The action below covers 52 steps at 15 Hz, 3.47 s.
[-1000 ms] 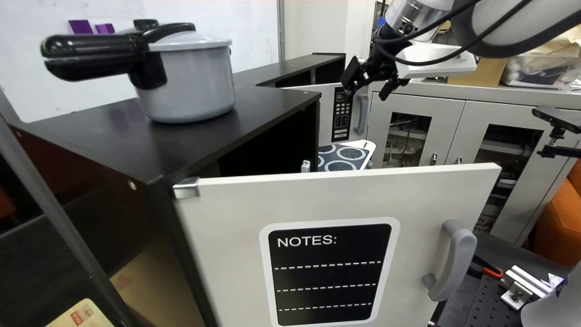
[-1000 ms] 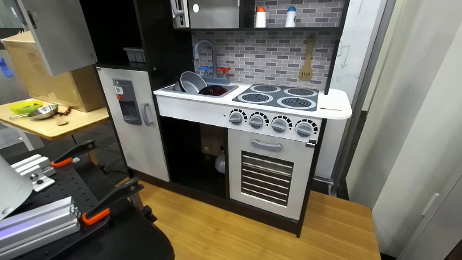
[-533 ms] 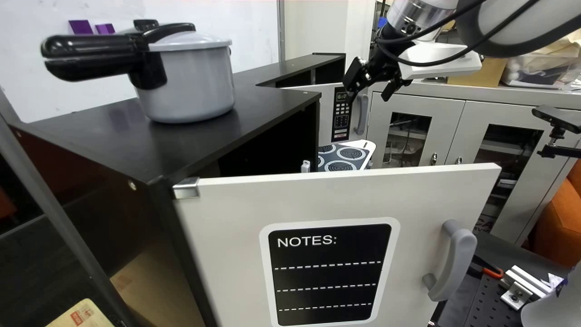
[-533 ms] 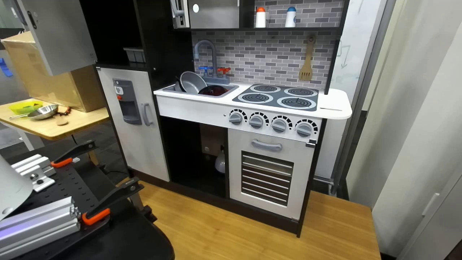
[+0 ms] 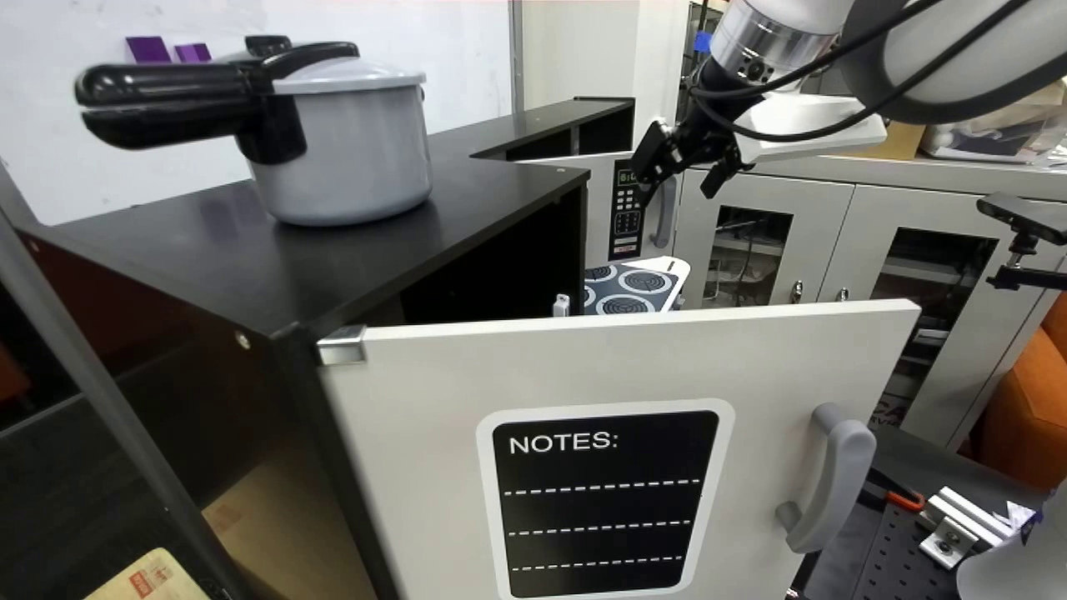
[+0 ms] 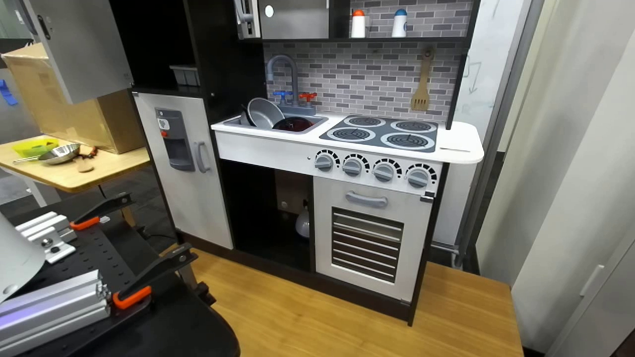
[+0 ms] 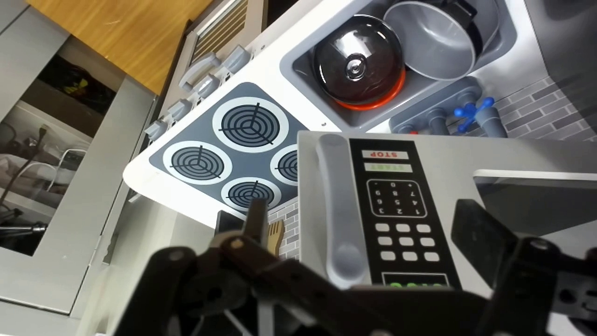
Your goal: Close the microwave
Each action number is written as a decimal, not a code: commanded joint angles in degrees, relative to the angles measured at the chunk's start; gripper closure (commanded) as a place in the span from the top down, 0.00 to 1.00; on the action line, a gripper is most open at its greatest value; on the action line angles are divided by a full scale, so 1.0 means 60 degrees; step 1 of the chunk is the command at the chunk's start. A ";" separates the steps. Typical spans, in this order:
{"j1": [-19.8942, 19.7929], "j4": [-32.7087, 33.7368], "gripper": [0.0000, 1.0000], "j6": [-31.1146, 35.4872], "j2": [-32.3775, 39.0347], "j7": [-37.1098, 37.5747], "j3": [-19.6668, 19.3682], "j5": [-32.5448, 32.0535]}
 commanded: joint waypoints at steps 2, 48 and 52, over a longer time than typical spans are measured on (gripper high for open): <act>-0.0180 -0.0135 1.00 0.0468 0.0066 0.0192 0.0119 -0.0247; -0.1068 0.0217 0.05 0.1396 0.1537 0.1507 0.0353 -0.1729; -0.1314 0.0675 0.05 0.1586 0.2156 0.1598 0.0292 -0.1961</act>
